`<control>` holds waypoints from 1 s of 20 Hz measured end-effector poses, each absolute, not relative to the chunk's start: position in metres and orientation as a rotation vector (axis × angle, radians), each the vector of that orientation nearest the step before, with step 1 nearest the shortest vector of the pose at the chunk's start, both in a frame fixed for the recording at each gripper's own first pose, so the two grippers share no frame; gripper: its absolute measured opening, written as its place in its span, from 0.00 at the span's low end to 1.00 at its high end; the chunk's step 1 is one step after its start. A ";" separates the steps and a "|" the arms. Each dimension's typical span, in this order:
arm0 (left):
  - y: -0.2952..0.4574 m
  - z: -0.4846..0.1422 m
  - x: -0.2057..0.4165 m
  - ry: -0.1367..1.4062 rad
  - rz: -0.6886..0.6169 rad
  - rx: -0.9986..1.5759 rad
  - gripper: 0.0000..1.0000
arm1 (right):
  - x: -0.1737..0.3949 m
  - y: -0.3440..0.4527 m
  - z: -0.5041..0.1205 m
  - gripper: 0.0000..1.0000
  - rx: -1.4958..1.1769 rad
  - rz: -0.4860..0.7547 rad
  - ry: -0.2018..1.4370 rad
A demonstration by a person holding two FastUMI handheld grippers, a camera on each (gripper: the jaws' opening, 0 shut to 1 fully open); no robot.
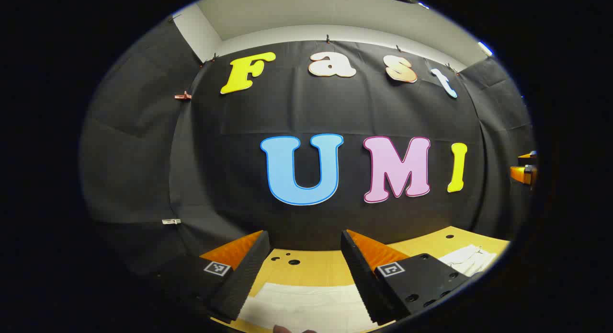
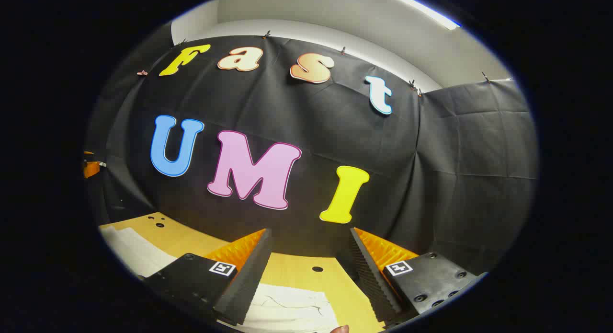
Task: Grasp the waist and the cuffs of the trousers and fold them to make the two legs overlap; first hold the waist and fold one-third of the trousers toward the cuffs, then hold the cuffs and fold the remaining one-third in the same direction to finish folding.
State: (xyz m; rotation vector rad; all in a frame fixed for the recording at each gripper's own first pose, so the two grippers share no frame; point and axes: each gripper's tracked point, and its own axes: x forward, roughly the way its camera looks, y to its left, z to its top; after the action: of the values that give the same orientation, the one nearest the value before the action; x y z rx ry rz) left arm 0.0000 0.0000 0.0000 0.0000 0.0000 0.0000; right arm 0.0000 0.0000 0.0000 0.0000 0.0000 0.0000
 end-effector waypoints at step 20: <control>0.026 -0.025 -0.015 0.029 0.004 0.105 0.95 | -0.008 0.007 -0.008 0.98 -0.130 0.026 0.015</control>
State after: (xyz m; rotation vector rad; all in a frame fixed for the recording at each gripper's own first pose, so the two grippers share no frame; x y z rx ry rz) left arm -0.0150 0.0258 -0.0246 0.1045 0.0293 0.0040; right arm -0.0080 0.0072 -0.0080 -0.1304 0.0149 0.0261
